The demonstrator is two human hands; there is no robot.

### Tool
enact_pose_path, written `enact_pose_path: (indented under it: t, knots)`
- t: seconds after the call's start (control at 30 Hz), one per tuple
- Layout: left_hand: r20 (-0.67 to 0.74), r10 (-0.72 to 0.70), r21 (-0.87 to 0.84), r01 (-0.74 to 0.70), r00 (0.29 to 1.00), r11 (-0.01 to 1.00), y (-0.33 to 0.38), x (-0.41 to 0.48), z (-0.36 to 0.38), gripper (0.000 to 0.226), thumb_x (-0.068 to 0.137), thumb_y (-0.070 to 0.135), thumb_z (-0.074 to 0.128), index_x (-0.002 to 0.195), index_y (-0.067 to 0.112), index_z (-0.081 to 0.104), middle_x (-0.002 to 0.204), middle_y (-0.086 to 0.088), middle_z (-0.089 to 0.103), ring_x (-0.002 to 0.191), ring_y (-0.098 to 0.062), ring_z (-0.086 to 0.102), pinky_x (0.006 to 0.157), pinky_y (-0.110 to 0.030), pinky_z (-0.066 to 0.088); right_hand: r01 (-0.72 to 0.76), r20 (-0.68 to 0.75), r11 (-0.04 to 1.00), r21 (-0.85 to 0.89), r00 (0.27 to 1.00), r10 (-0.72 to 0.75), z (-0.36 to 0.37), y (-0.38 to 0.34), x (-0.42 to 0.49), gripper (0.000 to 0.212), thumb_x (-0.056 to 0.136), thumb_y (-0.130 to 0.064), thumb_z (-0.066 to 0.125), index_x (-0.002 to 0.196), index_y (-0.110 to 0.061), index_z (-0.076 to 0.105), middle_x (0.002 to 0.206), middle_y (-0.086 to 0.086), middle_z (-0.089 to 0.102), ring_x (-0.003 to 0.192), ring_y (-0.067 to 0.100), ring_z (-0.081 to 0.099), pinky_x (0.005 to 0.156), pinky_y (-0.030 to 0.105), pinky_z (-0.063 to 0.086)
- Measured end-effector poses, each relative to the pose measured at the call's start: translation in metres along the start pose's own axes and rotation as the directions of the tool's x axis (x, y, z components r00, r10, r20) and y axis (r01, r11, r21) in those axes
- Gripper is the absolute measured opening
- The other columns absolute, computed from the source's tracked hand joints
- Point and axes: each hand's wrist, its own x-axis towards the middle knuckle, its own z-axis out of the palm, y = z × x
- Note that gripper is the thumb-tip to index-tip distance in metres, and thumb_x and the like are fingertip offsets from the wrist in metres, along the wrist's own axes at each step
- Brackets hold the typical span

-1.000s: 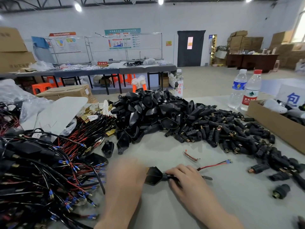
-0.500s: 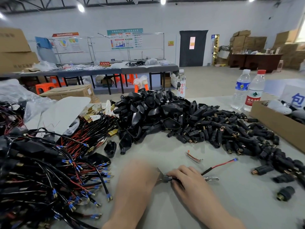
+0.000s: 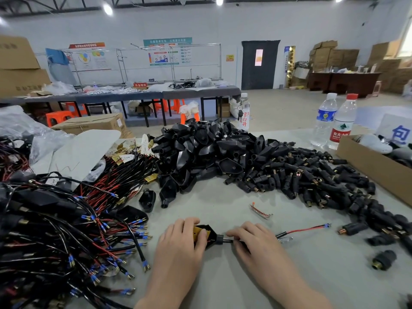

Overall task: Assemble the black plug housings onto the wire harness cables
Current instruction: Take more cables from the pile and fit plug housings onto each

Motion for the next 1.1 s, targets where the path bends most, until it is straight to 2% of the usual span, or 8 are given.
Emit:
enact_pose_path:
  t: [0.37, 0.5, 0.57, 0.77, 0.87, 0.93, 1.0, 1.1]
  knots:
    - [-0.068, -0.114, 0.127, 0.122, 0.991, 0.984, -0.017, 0.002, -0.007, 0.014, 0.096, 0.027, 0.055, 0.104, 0.018, 0.062, 0.092, 0.002, 0.057, 0.083, -0.019, 0.052, 0.075, -0.034, 0.045, -0.275, -0.189, 0.96, -0.057, 0.947, 0.26, -0.021, 0.022, -0.004, 0.021, 0.096, -0.018, 0.054, 0.111, -0.027, 0.067, 0.103, -0.013, 0.065, 0.096, 0.018, 0.06, 0.086, 0.035, 0.046]
    - [-0.072, -0.264, 0.014, 0.266, 0.962, 0.964, -0.022, 0.002, -0.01, 0.024, 0.096, 0.022, 0.046, 0.113, 0.012, 0.06, 0.107, -0.008, 0.056, 0.099, -0.026, 0.051, 0.085, -0.038, 0.043, -0.347, -0.139, 0.927, -0.145, 0.934, 0.328, -0.026, 0.031, -0.006, 0.022, 0.102, -0.032, 0.04, 0.116, -0.036, 0.056, 0.107, -0.017, 0.064, 0.104, 0.012, 0.058, 0.088, 0.03, 0.041]
    - [-0.076, -0.266, 0.085, 0.272, 0.961, 0.959, -0.018, 0.001, -0.009, 0.03, 0.098, 0.024, 0.039, 0.12, 0.014, 0.057, 0.113, -0.006, 0.055, 0.1, -0.021, 0.048, 0.086, -0.033, 0.042, -0.346, -0.115, 0.912, -0.219, 0.938, 0.328, -0.027, 0.031, -0.006, 0.017, 0.104, -0.037, 0.031, 0.108, -0.038, 0.048, 0.104, -0.016, 0.066, 0.103, 0.009, 0.061, 0.085, 0.03, 0.038]
    - [-0.191, 0.025, 0.185, 0.011, 0.981, 0.983, -0.002, 0.002, -0.004, 0.027, 0.096, 0.015, 0.051, 0.116, 0.007, 0.067, 0.116, -0.014, 0.063, 0.111, -0.033, 0.058, 0.098, -0.051, 0.046, -0.224, -0.037, 0.906, -0.358, 0.973, 0.226, -0.022, 0.029, -0.007, 0.015, 0.101, -0.019, 0.04, 0.105, -0.033, 0.04, 0.093, -0.007, 0.062, 0.091, 0.02, 0.063, 0.077, 0.034, 0.039]
    - [-0.111, 0.302, 0.063, -0.296, 0.947, 0.953, 0.022, 0.0, 0.003, 0.034, 0.095, 0.032, 0.047, 0.113, 0.016, 0.07, 0.114, -0.002, 0.067, 0.109, -0.023, 0.063, 0.099, -0.044, 0.049, -0.224, -0.1, 0.949, -0.223, 0.973, 0.206, -0.025, 0.023, -0.004, 0.012, 0.102, -0.029, 0.048, 0.091, -0.028, 0.052, 0.071, -0.006, 0.058, 0.069, 0.021, 0.063, 0.061, 0.033, 0.043]
    - [-0.077, 0.453, 0.074, -0.448, 0.888, 0.891, 0.034, -0.002, 0.011, 0.03, 0.091, 0.036, 0.05, 0.106, 0.024, 0.073, 0.105, 0.008, 0.069, 0.101, -0.014, 0.066, 0.097, -0.037, 0.05, -0.152, -0.194, 0.955, -0.255, 0.975, 0.103, -0.026, 0.019, -0.005, 0.023, 0.082, -0.021, 0.079, 0.077, -0.022, 0.056, 0.054, -0.006, 0.05, 0.046, 0.022, 0.054, 0.038, 0.031, 0.037]
    - [-0.065, 0.529, 0.11, -0.52, 0.846, 0.847, 0.038, -0.002, 0.016, 0.026, 0.089, 0.038, 0.051, 0.1, 0.03, 0.074, 0.091, 0.015, 0.068, 0.087, -0.009, 0.067, 0.092, -0.032, 0.051, -0.136, -0.216, 0.934, -0.331, 0.974, 0.065, -0.028, 0.014, -0.005, 0.041, 0.062, -0.012, 0.091, 0.07, -0.02, 0.052, 0.048, -0.007, 0.039, 0.037, 0.022, 0.045, 0.028, 0.031, 0.03]
    - [-0.09, 0.538, 0.157, -0.521, 0.838, 0.839, 0.034, 0.001, 0.019, 0.023, 0.09, 0.036, 0.052, 0.091, 0.032, 0.074, 0.074, 0.016, 0.063, 0.069, -0.009, 0.063, 0.08, -0.023, 0.045, -0.148, -0.266, 0.939, -0.311, 0.962, 0.064, -0.028, 0.015, -0.002, 0.055, 0.063, -0.013, 0.091, 0.069, -0.025, 0.038, 0.05, -0.009, 0.025, 0.036, 0.02, 0.039, 0.026, 0.028, 0.025]
